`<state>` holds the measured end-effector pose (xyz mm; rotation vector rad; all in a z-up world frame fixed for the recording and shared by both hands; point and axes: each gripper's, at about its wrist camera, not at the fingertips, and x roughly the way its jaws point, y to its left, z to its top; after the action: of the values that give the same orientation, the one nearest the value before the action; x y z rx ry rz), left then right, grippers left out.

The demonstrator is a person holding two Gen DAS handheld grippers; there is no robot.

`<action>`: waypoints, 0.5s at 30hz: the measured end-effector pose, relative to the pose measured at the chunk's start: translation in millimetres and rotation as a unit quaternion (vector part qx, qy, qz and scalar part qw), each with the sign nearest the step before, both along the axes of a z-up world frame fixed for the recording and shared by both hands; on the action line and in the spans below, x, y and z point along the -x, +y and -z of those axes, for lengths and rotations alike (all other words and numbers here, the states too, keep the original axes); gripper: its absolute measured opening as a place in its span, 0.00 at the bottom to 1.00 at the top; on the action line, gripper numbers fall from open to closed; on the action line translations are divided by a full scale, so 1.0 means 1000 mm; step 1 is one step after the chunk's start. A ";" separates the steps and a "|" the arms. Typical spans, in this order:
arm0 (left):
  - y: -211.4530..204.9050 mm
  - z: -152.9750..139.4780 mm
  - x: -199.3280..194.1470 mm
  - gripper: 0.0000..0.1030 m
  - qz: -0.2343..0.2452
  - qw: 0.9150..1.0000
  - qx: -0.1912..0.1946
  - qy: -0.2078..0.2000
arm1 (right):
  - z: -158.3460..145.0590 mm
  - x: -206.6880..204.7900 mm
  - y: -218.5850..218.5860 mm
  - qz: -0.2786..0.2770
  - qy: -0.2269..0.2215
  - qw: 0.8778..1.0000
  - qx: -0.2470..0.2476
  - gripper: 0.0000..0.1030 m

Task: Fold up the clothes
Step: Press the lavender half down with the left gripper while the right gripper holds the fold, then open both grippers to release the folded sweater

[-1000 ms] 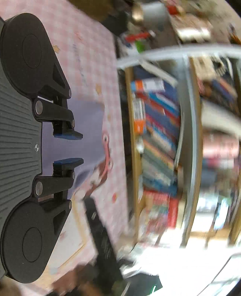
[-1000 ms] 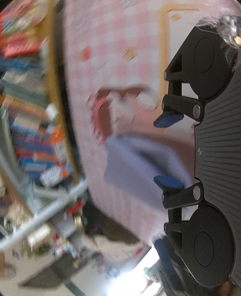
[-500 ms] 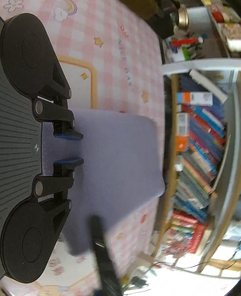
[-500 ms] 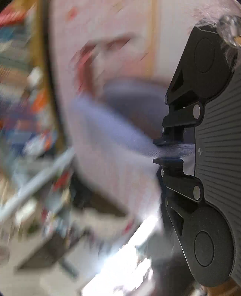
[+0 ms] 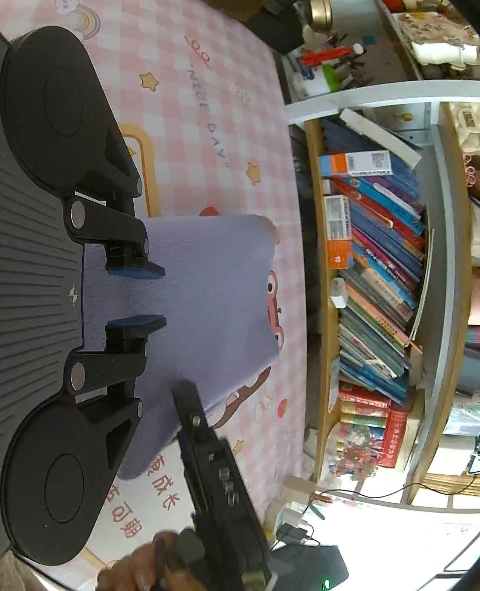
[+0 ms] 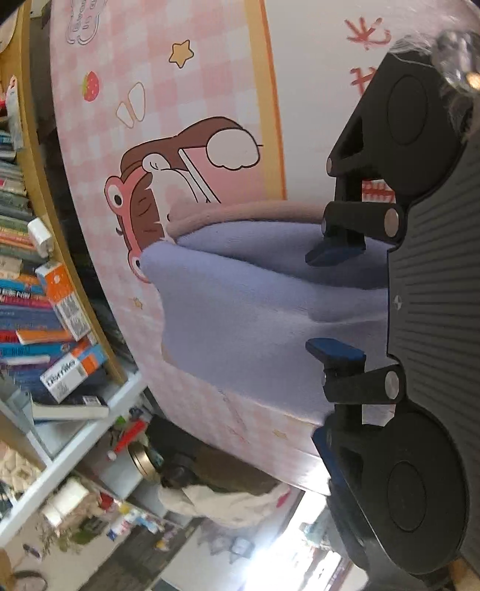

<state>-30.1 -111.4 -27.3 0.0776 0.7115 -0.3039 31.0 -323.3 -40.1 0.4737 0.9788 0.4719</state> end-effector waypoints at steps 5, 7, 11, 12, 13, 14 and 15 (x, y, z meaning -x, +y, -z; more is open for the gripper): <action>-0.002 0.018 -0.008 0.22 -0.001 0.999 -0.009 0.033 | -0.024 0.012 0.001 -0.015 -0.076 0.997 -0.008 0.10; -0.003 0.019 -0.009 0.22 -0.003 0.999 -0.003 0.038 | -0.018 0.012 0.004 -0.005 -0.064 0.998 0.023 0.10; -0.005 0.021 -0.007 0.22 0.005 0.999 -0.013 0.037 | 0.009 0.004 0.004 0.015 -0.014 0.999 0.045 0.10; -0.006 0.021 -0.007 0.22 0.004 0.999 -0.014 0.037 | 0.009 0.004 0.004 0.016 -0.016 0.999 0.044 0.11; -0.006 0.021 -0.006 0.22 0.003 0.999 -0.015 0.036 | 0.008 0.004 0.006 0.012 -0.019 0.999 0.049 0.11; -0.007 0.019 -0.005 0.22 0.003 0.999 -0.019 0.035 | 0.006 0.005 0.008 0.006 -0.022 0.998 0.058 0.12; -0.009 0.016 -0.004 0.22 0.001 0.999 -0.024 0.031 | 0.003 0.006 0.008 0.005 -0.026 0.998 0.063 0.15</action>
<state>-26.1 -120.1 -43.4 0.1139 0.7804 -0.2920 25.1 -315.0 -43.5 0.3508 0.9504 0.4096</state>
